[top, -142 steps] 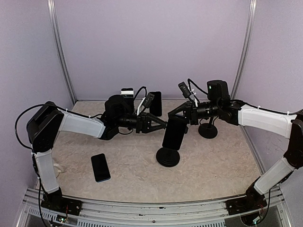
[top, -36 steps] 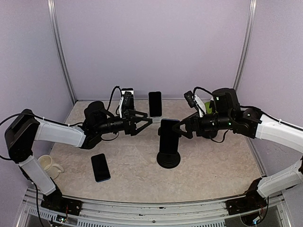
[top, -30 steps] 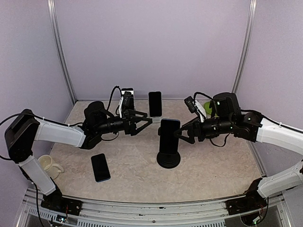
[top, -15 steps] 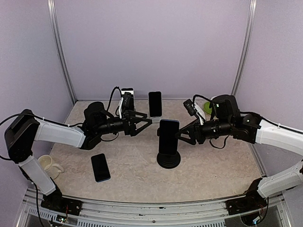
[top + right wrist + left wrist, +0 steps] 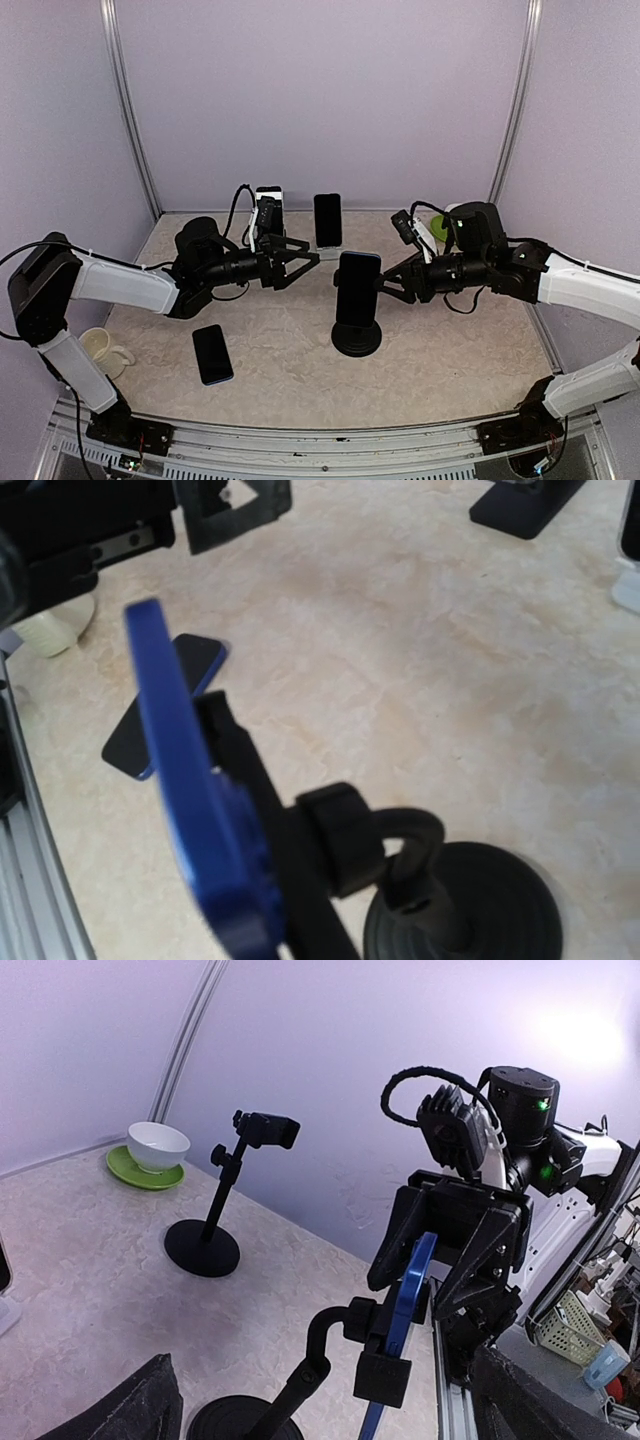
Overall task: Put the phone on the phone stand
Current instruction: Move the phone stand with the phone to the center of the board.
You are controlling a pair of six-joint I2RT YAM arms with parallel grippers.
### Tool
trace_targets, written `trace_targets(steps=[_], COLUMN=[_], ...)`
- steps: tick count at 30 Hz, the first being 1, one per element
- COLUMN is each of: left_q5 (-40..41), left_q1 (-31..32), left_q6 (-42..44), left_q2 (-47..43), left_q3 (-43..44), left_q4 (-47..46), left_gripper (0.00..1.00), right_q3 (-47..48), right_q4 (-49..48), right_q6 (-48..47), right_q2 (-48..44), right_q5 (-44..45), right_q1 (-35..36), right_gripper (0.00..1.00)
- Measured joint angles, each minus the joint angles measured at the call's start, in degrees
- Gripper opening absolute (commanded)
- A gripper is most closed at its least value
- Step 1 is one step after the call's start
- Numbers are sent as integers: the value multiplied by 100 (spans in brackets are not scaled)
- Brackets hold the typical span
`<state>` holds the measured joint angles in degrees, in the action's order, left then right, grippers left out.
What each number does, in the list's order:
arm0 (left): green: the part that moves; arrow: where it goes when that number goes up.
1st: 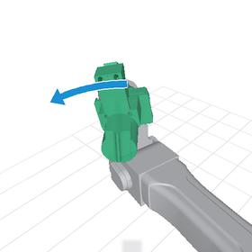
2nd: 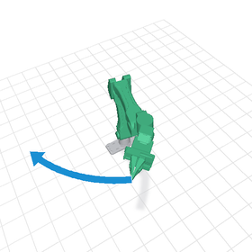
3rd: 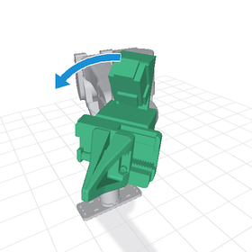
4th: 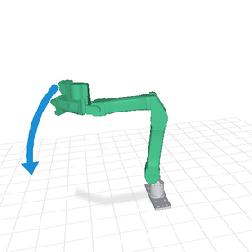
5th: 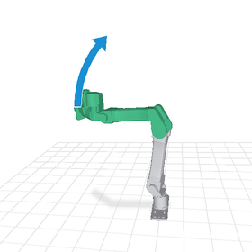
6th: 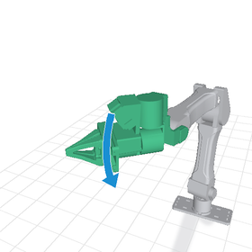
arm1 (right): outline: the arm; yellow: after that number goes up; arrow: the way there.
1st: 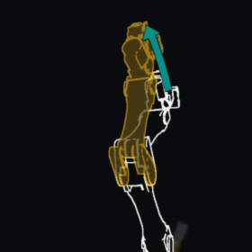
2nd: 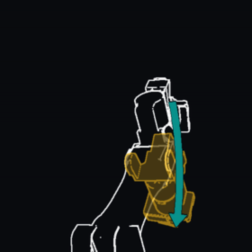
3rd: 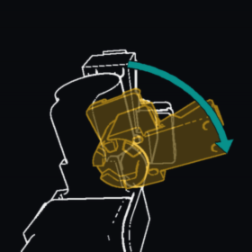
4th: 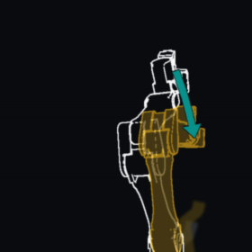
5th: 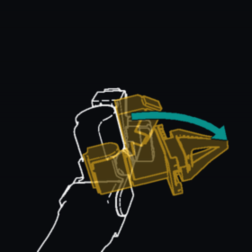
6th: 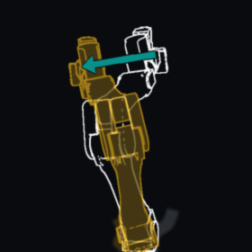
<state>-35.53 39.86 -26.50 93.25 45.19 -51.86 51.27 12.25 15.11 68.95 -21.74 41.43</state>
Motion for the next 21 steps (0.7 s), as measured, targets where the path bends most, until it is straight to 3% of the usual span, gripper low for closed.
trace_targets(steps=[5,16,21], left_q5=[0,-2,-2], left_q1=[0,-2,-9], left_q6=[-2,-26,-35], left_q2=[0,0,0], left_q3=[-15,-37,-85], left_q4=[-24,-85,-138], left_gripper=[97,97,97], right_q3=[-24,-35,-35], right_q4=[-76,-271,-271], right_q6=[22,44,22], right_q2=[37,166,168], right_q5=[-125,-553,-557], right_q1=[-39,-74,-81], right_gripper=[40,15,13])
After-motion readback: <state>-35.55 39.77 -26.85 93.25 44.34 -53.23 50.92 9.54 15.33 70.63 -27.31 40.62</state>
